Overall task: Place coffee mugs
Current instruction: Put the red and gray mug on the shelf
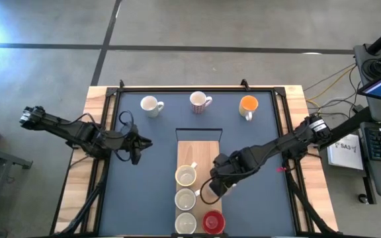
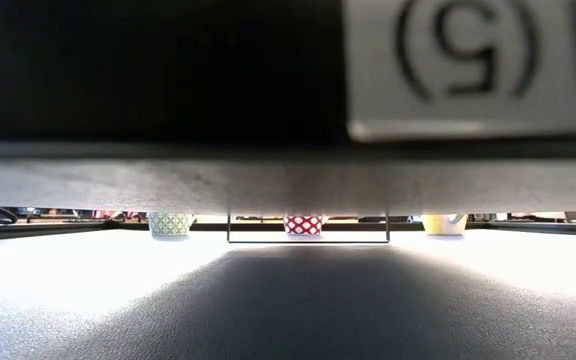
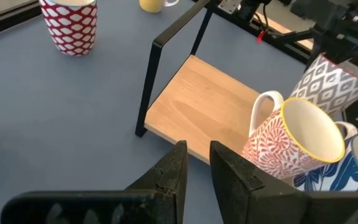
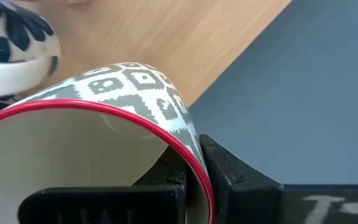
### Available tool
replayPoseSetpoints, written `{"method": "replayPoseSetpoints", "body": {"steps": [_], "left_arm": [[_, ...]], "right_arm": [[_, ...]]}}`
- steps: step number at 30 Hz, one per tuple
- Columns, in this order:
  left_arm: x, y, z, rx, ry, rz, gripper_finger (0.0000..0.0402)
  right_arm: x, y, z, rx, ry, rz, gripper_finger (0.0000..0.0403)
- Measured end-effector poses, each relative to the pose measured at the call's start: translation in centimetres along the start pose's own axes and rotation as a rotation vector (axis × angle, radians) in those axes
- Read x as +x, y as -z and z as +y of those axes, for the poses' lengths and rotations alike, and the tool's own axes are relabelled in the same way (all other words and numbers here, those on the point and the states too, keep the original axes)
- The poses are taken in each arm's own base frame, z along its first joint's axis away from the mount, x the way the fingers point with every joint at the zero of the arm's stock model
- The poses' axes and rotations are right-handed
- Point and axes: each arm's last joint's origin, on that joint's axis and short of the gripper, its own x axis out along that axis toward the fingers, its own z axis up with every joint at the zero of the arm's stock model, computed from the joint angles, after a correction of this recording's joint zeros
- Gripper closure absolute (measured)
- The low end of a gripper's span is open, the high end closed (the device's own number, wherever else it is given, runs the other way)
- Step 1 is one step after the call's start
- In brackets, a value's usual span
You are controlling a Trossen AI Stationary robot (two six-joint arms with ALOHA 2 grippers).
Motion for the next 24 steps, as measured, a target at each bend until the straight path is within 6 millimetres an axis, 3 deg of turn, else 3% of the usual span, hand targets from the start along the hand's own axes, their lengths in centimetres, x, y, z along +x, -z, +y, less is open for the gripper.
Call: {"method": "replayPoseSetpoints", "body": {"steps": [15, 24], "left_arm": [[0.0, 0.1, 0.1, 0.025, -0.007, 0.012, 0.0350], [-0.2, 0.1, 0.2, 0.029, -0.002, 0.005, 0.0350]], "right_arm": [[0.1, 1.8, 0.9, 0.097, -0.037, 0.009, 0.0390], [2.3, 1.7, 1.9, 0.113, -0.044, 0.011, 0.0390]]}}
